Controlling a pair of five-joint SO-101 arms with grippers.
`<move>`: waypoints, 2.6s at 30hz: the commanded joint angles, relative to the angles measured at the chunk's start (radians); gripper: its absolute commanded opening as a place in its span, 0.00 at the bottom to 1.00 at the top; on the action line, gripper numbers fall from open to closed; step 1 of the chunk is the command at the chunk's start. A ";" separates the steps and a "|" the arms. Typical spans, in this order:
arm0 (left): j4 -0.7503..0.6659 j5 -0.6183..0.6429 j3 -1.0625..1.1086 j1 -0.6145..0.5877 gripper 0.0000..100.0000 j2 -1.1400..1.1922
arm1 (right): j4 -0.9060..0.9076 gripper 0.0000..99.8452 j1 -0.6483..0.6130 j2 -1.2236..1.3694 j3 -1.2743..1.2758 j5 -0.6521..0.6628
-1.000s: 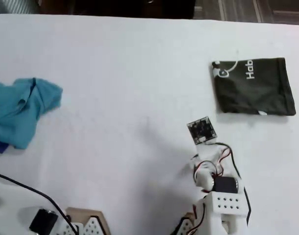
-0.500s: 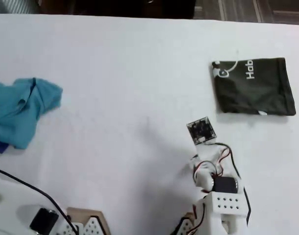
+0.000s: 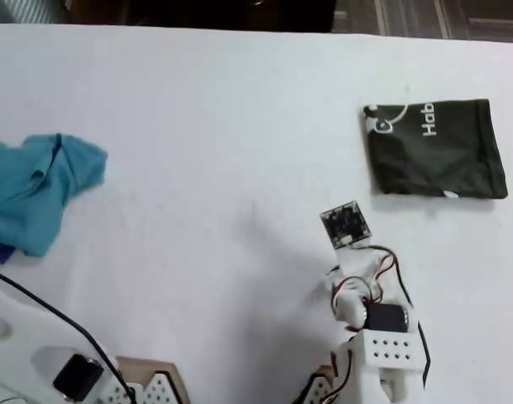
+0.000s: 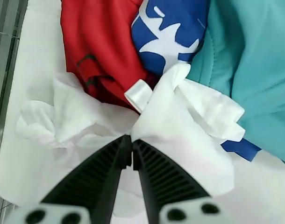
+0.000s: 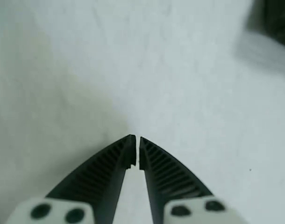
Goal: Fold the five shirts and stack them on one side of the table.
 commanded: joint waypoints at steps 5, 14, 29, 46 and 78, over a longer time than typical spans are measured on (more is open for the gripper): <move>-0.006 0.009 -0.042 0.020 0.20 -0.006 | 0.004 0.02 -0.004 -0.016 -0.005 -0.009; -0.146 0.003 0.008 0.018 0.19 0.066 | 0.004 0.02 -0.004 -0.016 -0.005 -0.009; -0.114 0.009 -0.021 0.009 0.03 0.204 | 0.004 0.02 -0.004 -0.016 -0.005 -0.009; 0.017 0.222 -0.229 0.230 0.03 -0.325 | -0.001 0.02 -0.004 -0.016 -0.005 -0.009; -0.491 0.624 1.015 1.132 0.03 -0.911 | -0.002 0.02 0.004 -0.016 -0.006 -0.011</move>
